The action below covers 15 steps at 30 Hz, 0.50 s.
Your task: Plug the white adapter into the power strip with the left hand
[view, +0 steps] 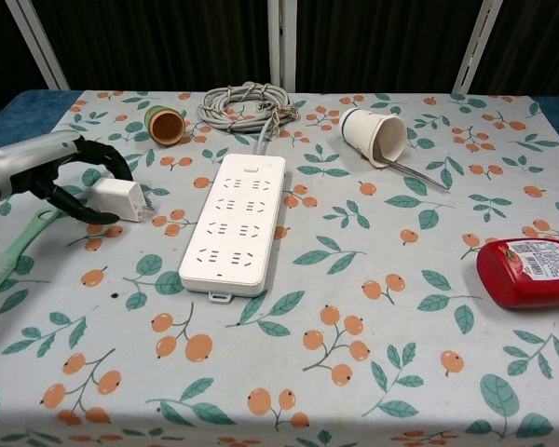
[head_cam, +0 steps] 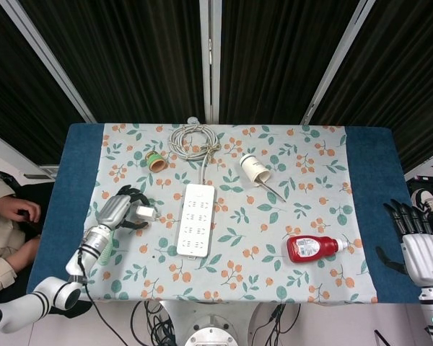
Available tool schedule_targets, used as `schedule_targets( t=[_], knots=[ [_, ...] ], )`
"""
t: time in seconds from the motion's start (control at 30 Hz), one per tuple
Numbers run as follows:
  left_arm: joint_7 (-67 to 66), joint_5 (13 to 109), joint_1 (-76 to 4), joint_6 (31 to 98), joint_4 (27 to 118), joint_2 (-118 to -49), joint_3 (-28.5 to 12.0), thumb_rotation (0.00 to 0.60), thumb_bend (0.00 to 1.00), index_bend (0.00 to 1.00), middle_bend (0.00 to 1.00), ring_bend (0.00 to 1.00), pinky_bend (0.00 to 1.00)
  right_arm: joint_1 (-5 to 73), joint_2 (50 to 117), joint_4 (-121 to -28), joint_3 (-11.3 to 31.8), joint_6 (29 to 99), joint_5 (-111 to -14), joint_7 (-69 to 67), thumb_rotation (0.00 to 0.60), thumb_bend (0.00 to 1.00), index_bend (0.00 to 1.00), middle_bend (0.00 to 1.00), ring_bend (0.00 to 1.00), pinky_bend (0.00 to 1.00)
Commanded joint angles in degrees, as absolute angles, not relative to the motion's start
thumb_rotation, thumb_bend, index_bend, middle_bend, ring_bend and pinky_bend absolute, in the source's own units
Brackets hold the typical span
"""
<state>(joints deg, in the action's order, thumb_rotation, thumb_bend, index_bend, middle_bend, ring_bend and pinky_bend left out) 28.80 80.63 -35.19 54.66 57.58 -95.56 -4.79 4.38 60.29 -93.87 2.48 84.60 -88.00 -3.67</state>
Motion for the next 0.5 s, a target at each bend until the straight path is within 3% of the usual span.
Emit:
schedule_targets(
  t=[0.03,0.13,0.33,0.5],
  knots=[
    [30.44,81.22,-34.85,55.3,56.22,-96.13,-4.56,0.6,0.24,0.41,0.37,0.15,0.02,4.35,60.18,-94.14,2.5,84.6,-87.9,-3.36,0.6,0.23,0.0,0.0,0.0,0.0],
    [31.89,81.71,-34.73,55.37,54.9,-96.51,-4.24,0.6,0.27,0.43,0.38,0.15,0.02,4.38,60.21,-94.43,2.52,84.49,-87.81,-2.99,0.6,0.23,0.0,0.0,0.0,0.0],
    [33.88,83.68,-34.74,57.44,53.86,-96.77,-3.85,0.6,0.35,0.56,0.52,0.24,0.06,4.38,60.14,-95.23,2.57,84.58,-87.85,-1.99,0.6,0.23,0.0,0.0,0.0,0.0],
    [28.58,85.6,-35.7,57.92,57.86,-92.81,-3.12,0.6,0.37,0.59,0.56,0.28,0.07,4.14,60.2,-95.34,2.47,84.95,-88.03,-1.97,0.6,0.23,0.0,0.0,0.0,0.0]
  ],
)
